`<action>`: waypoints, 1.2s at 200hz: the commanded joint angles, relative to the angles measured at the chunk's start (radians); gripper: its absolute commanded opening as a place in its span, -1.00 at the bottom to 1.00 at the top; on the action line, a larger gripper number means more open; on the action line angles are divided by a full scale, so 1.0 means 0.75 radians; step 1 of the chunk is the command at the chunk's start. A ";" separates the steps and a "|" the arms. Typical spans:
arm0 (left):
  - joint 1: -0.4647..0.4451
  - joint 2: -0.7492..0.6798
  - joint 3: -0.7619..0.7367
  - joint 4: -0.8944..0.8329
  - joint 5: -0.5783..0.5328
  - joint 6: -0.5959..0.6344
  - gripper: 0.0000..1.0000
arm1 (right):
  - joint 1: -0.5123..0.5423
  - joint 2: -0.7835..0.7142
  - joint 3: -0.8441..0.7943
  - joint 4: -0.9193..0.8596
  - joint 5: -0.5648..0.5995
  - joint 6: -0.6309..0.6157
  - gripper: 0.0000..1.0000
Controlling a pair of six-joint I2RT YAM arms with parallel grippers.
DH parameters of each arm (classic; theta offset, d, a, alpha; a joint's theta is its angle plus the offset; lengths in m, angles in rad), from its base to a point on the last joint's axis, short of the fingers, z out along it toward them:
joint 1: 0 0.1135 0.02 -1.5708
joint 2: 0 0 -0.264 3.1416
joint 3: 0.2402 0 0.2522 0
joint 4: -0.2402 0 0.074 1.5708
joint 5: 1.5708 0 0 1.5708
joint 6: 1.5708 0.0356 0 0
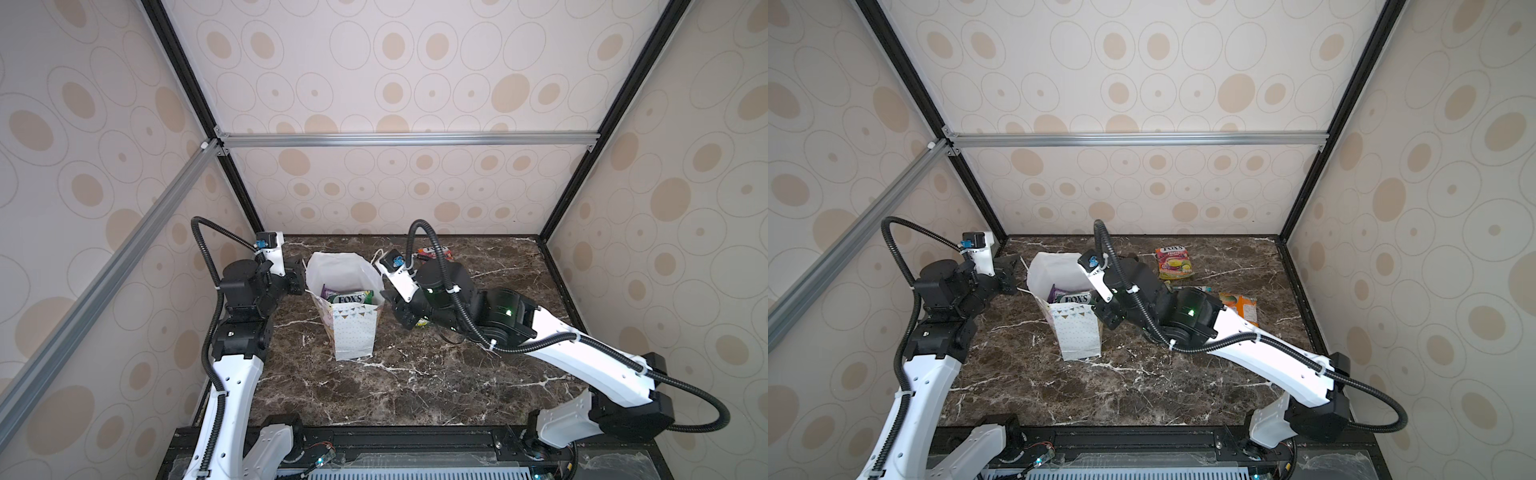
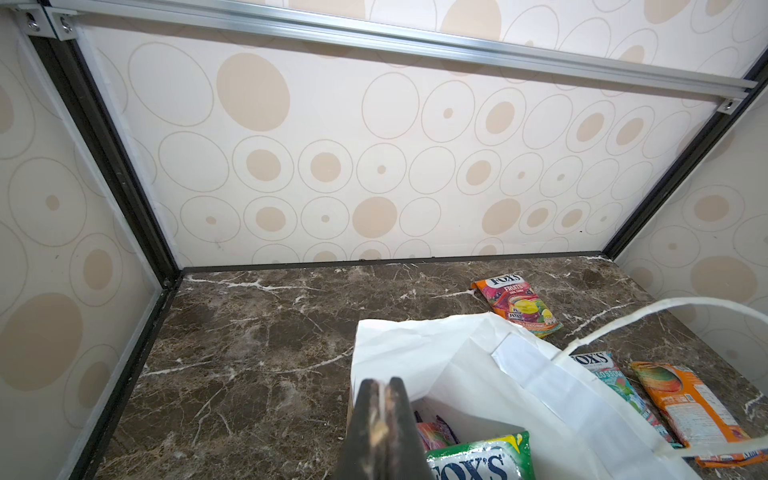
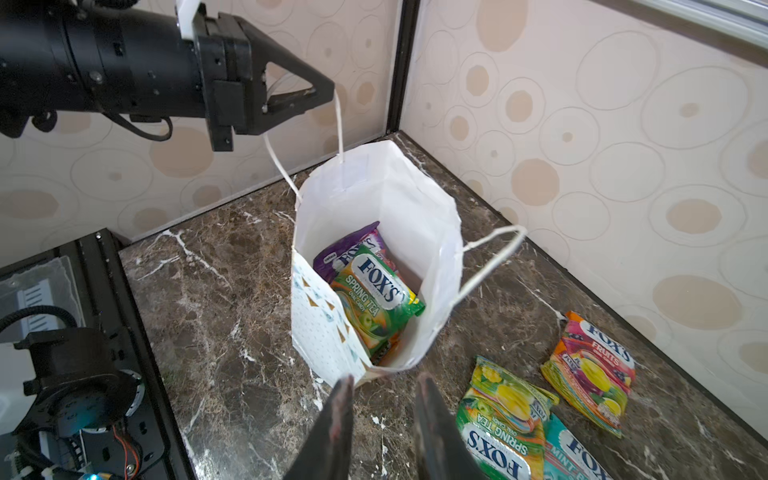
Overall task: Place the snacks into the paper bag
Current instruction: 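Raise the right gripper out of the bag and move over the remaining packets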
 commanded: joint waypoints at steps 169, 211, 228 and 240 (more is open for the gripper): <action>0.009 0.024 0.028 0.067 0.055 -0.003 -1.00 | -0.632 -0.335 -0.736 -0.036 -0.186 0.490 -0.29; 0.008 0.029 0.028 0.064 0.058 -0.003 -1.00 | -0.669 -0.306 -0.785 0.007 -0.215 0.481 -0.28; 0.009 0.035 0.028 0.066 0.061 -0.004 -1.00 | -0.702 -0.287 -0.811 0.038 -0.251 0.481 -0.28; 0.009 0.036 0.031 0.067 0.061 -0.007 -1.00 | -0.727 -0.268 -0.824 0.052 -0.277 0.478 -0.28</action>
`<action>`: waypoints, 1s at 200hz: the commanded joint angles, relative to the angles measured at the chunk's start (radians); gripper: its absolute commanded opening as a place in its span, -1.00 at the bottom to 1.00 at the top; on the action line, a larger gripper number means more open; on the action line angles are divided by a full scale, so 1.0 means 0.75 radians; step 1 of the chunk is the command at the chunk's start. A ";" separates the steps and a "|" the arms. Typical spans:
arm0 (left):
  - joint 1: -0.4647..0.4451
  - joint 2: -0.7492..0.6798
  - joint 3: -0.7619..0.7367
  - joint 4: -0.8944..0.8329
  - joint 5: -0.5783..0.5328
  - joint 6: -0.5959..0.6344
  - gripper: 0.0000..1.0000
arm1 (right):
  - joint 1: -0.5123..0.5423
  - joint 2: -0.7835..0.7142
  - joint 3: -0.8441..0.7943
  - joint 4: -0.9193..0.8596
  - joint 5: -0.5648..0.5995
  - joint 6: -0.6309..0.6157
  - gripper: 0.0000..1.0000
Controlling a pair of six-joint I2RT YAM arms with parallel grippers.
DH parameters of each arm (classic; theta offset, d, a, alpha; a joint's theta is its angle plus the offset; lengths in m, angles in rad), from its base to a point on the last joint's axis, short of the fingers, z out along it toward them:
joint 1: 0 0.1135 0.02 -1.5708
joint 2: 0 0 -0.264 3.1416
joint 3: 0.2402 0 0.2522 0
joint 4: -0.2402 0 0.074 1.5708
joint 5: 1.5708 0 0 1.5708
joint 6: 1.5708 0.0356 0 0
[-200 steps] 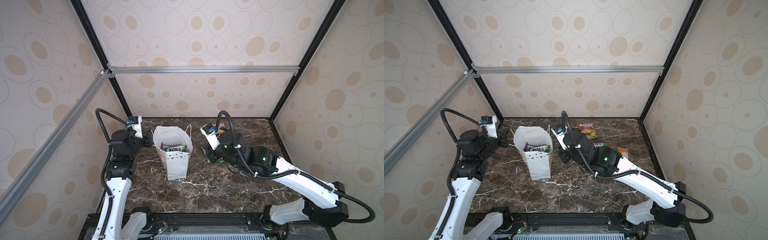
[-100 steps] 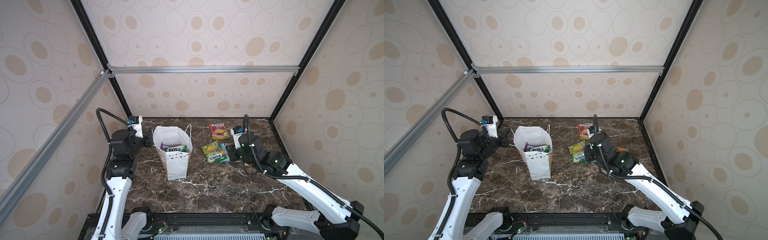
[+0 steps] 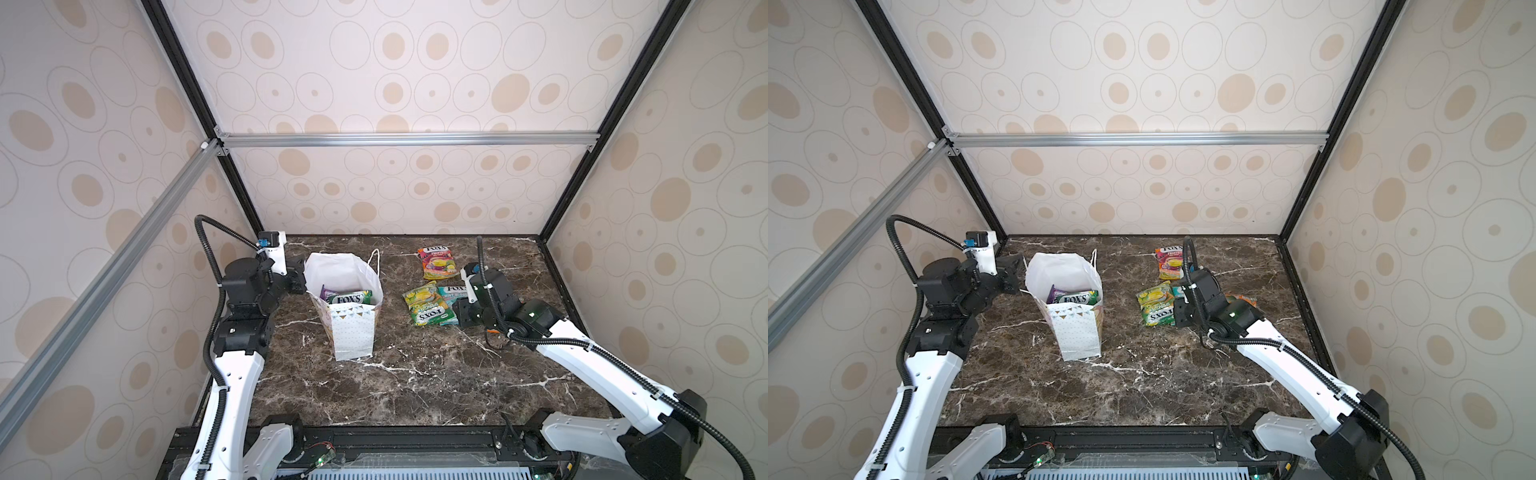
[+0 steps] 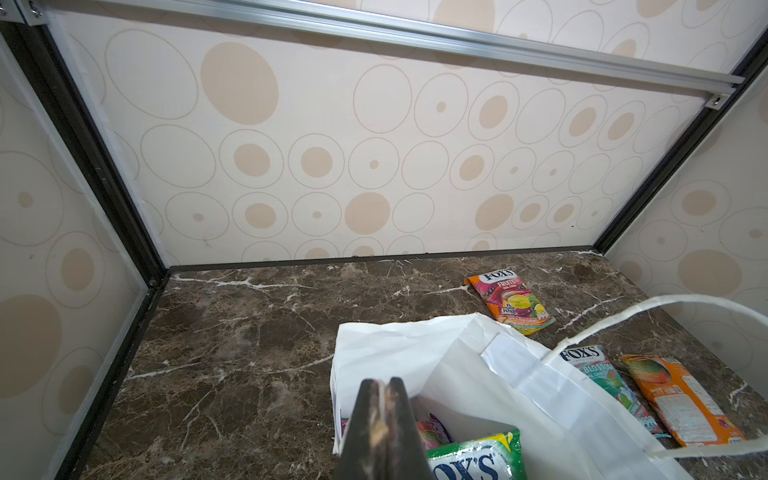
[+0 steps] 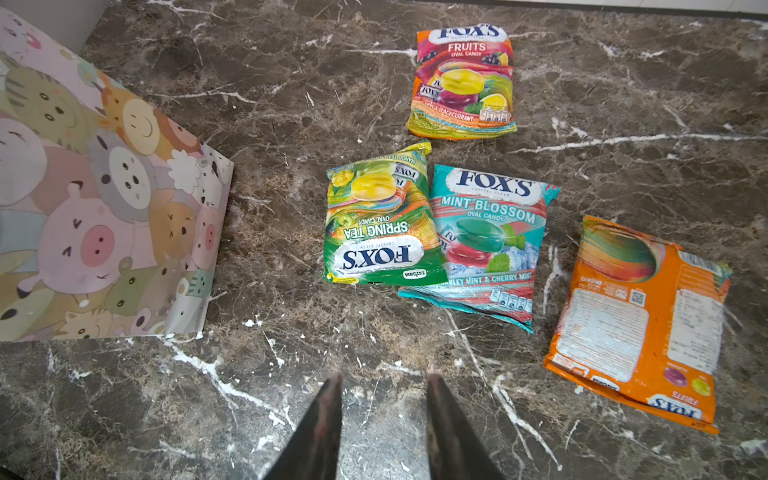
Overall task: Place the snacks into the paper bag
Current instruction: 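Raise the right gripper out of the bag and move over the remaining packets, then lower the open right gripper toward the green Spring Tea packet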
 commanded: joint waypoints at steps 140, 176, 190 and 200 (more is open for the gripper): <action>0.010 0.024 0.030 0.050 0.015 -0.002 -1.00 | -0.152 0.320 -0.014 0.128 -0.205 -0.026 -0.21; 0.009 0.016 0.013 0.084 0.047 -0.031 -1.00 | -0.186 0.388 -0.041 0.192 -0.190 -0.046 -0.20; 0.007 0.017 0.018 0.077 0.043 -0.028 -1.00 | -0.196 0.415 -0.035 0.209 -0.214 -0.054 -0.20; 0.007 0.021 0.020 0.074 0.032 -0.026 -1.00 | -0.196 0.427 -0.031 0.215 -0.219 -0.062 -0.20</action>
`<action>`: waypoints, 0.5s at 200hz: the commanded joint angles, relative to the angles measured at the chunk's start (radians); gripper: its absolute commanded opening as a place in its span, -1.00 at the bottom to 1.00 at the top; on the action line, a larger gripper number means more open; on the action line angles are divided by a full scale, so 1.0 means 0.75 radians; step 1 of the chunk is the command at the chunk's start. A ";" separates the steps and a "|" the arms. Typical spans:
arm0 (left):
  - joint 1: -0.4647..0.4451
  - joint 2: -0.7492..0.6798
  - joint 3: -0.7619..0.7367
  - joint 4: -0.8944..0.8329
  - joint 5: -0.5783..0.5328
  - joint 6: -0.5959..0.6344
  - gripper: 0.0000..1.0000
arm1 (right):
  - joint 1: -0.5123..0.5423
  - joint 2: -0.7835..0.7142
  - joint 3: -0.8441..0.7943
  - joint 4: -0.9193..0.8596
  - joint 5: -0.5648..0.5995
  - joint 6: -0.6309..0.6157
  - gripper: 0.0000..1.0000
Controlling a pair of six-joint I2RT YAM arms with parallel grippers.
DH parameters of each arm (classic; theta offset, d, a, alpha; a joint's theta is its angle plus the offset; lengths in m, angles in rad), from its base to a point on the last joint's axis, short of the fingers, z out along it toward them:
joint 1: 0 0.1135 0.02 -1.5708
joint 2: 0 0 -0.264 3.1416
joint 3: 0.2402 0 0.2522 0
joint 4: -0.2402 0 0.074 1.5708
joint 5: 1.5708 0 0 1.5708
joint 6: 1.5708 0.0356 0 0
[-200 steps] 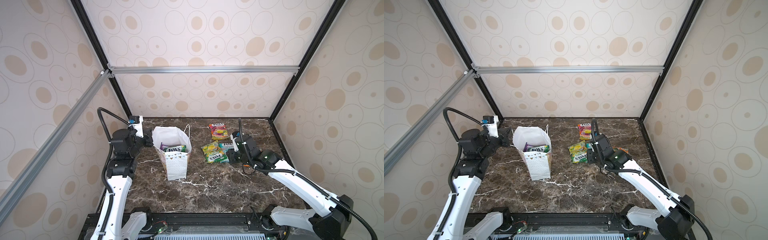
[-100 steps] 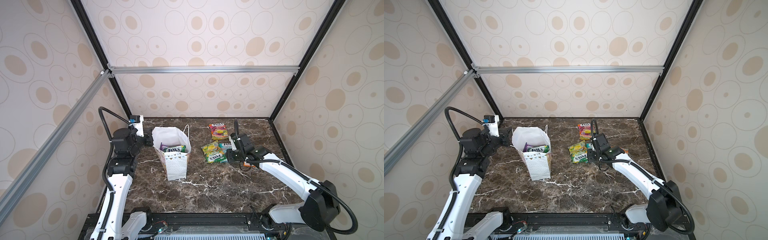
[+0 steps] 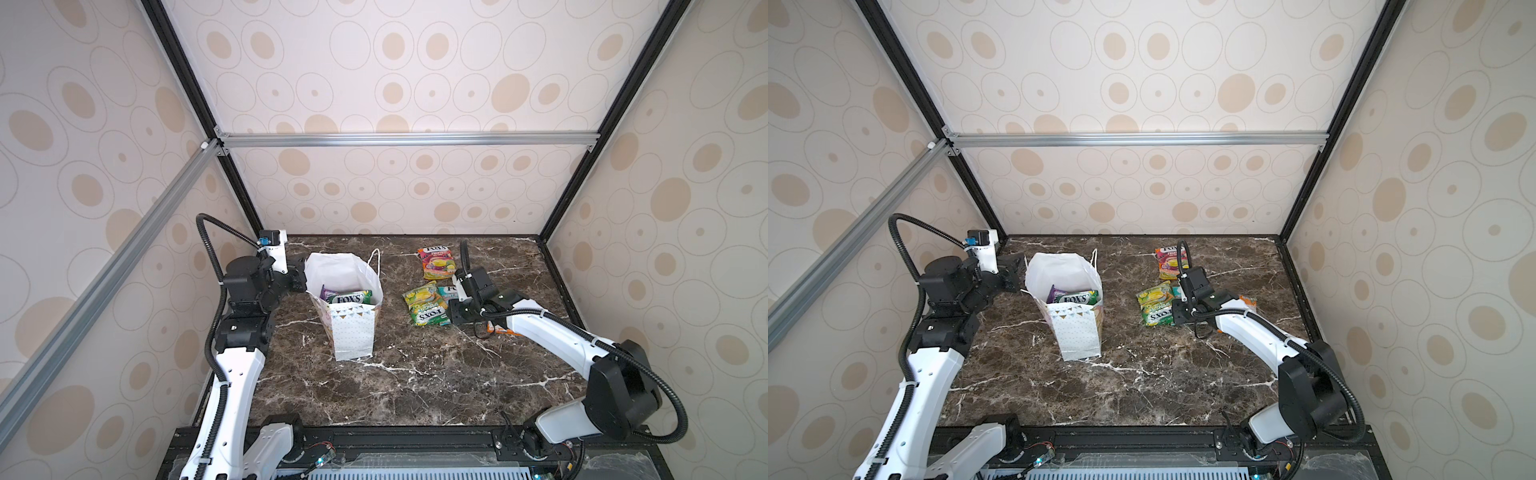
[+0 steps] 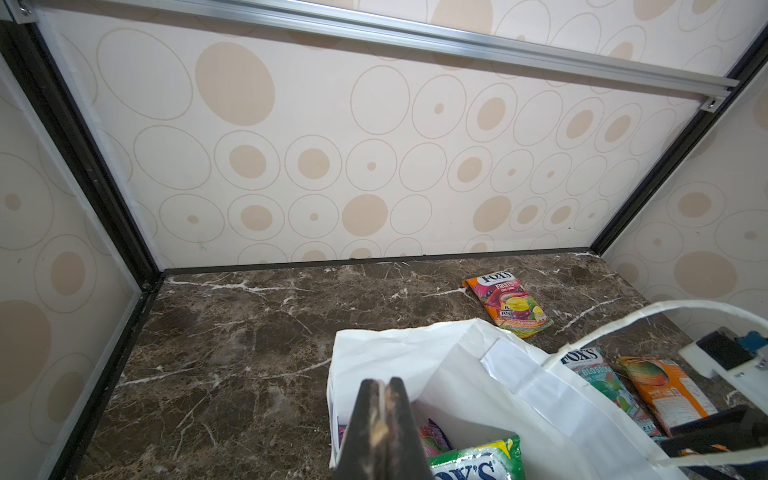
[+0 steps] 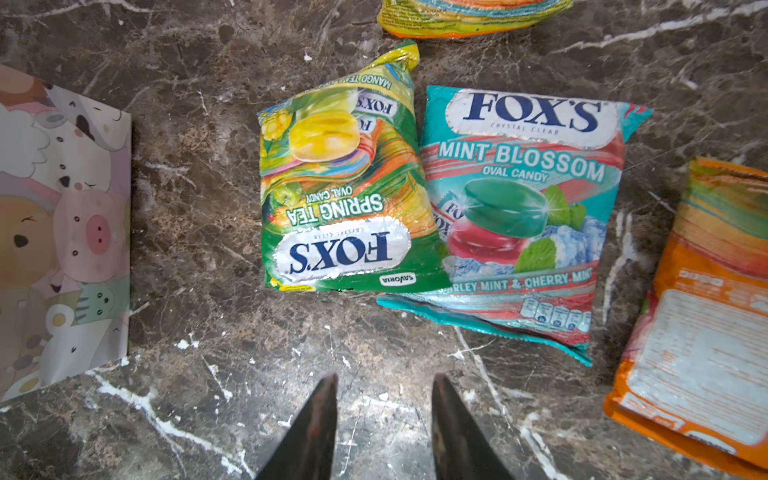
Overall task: Place the snacks into the paper bag
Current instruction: 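Lower the open right gripper toward the green Spring Tea packet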
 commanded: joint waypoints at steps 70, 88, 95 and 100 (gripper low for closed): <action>0.008 -0.016 0.021 0.035 -0.006 -0.005 -1.00 | -0.041 0.114 0.009 0.048 -0.008 -0.083 -0.13; 0.009 -0.009 0.022 0.034 -0.002 -0.005 -1.00 | -0.054 0.133 0.010 0.056 -0.019 -0.096 -0.13; 0.008 -0.009 0.022 0.032 -0.003 -0.003 -1.00 | -0.057 0.139 0.015 0.058 -0.020 -0.101 -0.13; 0.008 -0.008 0.022 0.032 -0.004 -0.002 -1.00 | -0.058 0.141 0.015 0.063 -0.019 -0.105 -0.13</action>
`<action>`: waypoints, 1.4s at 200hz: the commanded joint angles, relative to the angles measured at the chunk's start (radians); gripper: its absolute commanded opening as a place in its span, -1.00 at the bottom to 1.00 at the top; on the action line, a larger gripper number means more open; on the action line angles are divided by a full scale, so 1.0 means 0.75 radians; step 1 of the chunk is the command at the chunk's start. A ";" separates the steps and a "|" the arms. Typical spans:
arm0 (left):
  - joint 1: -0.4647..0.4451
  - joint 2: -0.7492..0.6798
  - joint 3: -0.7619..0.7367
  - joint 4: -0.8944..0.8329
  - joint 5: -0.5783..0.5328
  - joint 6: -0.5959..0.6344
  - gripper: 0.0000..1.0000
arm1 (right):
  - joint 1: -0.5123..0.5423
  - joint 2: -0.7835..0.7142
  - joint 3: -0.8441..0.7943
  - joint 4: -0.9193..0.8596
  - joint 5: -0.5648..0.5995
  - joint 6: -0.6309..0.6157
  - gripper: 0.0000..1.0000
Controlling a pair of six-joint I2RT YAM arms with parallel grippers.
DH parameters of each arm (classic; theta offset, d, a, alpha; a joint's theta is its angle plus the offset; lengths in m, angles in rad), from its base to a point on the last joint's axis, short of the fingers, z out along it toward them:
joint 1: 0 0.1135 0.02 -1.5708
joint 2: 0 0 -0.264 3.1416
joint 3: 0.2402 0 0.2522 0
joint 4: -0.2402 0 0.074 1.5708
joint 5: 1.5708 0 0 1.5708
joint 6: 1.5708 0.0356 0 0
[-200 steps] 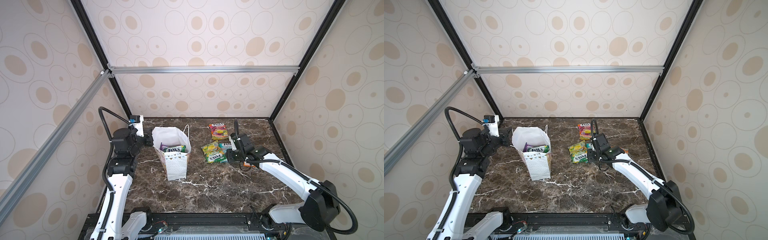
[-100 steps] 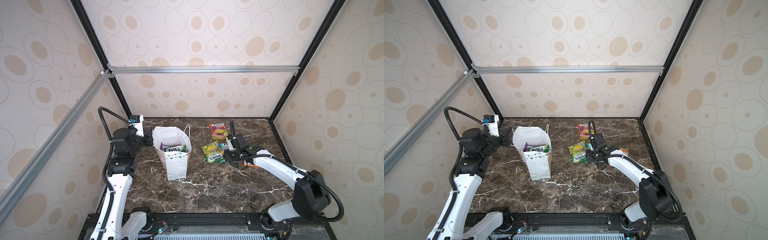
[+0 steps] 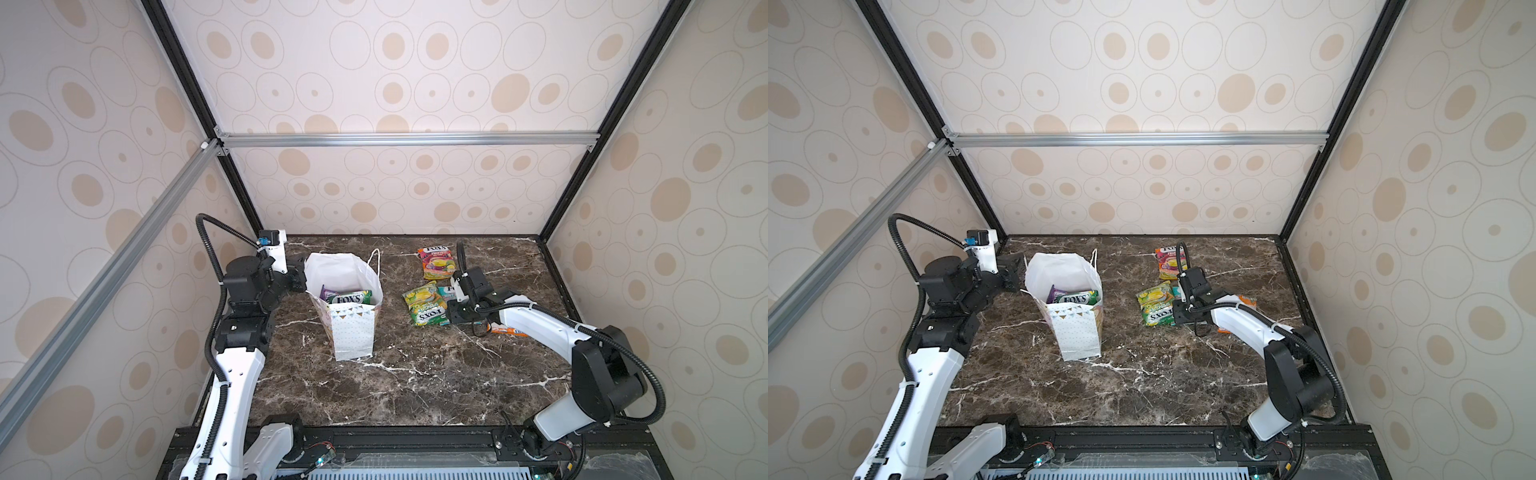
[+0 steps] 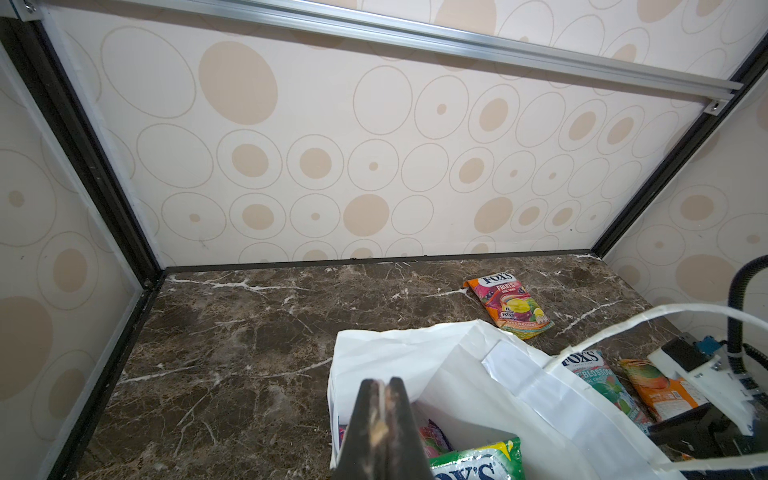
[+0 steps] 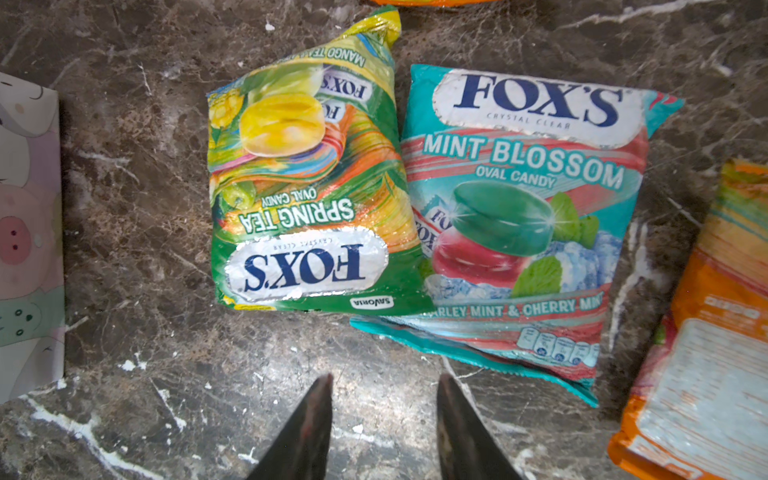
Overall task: Place the snacks into the paper bag
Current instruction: 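Lower the open right gripper toward the green Spring Tea packet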
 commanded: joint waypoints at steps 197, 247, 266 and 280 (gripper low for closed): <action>0.008 -0.018 0.022 0.028 -0.001 0.008 -1.00 | -0.115 0.255 0.149 0.080 -0.227 -0.075 0.00; 0.007 -0.019 0.022 0.029 -0.003 0.008 -1.00 | -0.119 0.318 0.204 0.056 -0.217 -0.108 0.01; 0.008 -0.019 0.022 0.028 -0.004 0.010 -1.00 | -0.118 0.343 0.220 0.041 -0.216 -0.122 0.02; 0.008 -0.020 0.023 0.028 -0.006 0.011 -1.00 | -0.117 0.358 0.221 0.042 -0.225 -0.124 0.02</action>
